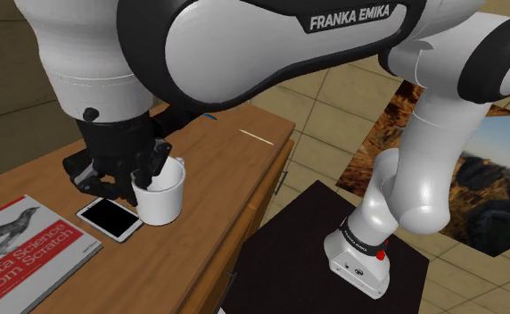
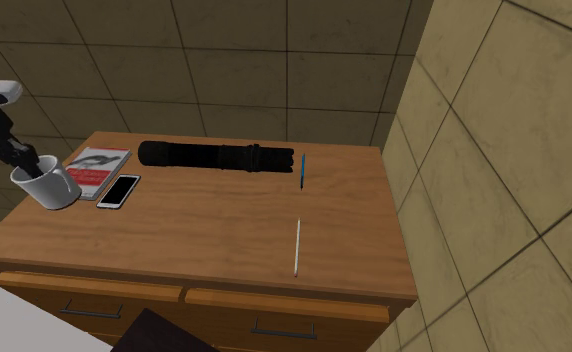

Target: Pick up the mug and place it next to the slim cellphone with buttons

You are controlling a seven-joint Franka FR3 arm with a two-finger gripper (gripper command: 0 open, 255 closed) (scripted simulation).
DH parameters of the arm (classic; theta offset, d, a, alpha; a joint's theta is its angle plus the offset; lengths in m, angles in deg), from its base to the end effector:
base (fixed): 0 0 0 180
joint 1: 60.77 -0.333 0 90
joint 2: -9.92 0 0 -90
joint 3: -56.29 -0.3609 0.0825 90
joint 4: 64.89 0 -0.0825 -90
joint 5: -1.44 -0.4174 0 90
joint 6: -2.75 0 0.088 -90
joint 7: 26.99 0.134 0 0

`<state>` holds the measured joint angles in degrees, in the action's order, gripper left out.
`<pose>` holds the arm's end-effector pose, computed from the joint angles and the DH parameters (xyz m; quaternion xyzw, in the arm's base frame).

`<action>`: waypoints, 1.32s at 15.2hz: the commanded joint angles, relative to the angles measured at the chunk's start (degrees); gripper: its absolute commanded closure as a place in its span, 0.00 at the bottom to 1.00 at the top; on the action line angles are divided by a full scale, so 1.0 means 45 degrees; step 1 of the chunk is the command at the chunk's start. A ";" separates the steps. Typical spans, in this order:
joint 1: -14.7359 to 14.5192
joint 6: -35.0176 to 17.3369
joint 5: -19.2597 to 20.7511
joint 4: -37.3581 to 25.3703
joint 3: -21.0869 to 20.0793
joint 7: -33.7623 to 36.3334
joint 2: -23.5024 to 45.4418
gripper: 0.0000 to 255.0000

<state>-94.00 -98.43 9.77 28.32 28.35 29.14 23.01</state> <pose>0.3536 0.5556 0.5020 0.9978 0.0565 -0.0011 0.0355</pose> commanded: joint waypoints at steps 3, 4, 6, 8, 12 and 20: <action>0.0014 -0.0656 0.0058 0.0581 0.0023 0.0065 0.0079 1.00; 0.0017 -0.0818 0.0076 0.0720 0.0029 0.0083 0.0105 1.00; 0.0019 -0.1137 0.0117 0.0987 0.0043 0.0120 0.0166 1.00; 0.0019 -0.1453 0.0164 0.1240 0.0059 0.0161 0.0239 1.00; 0.0009 -0.2073 0.0279 0.1707 0.0095 0.0256 0.0418 1.00; -0.0044 -0.3270 0.0585 0.2488 0.0196 0.0489 0.0900 1.00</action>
<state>-94.11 -112.41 12.12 39.25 29.15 31.15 26.58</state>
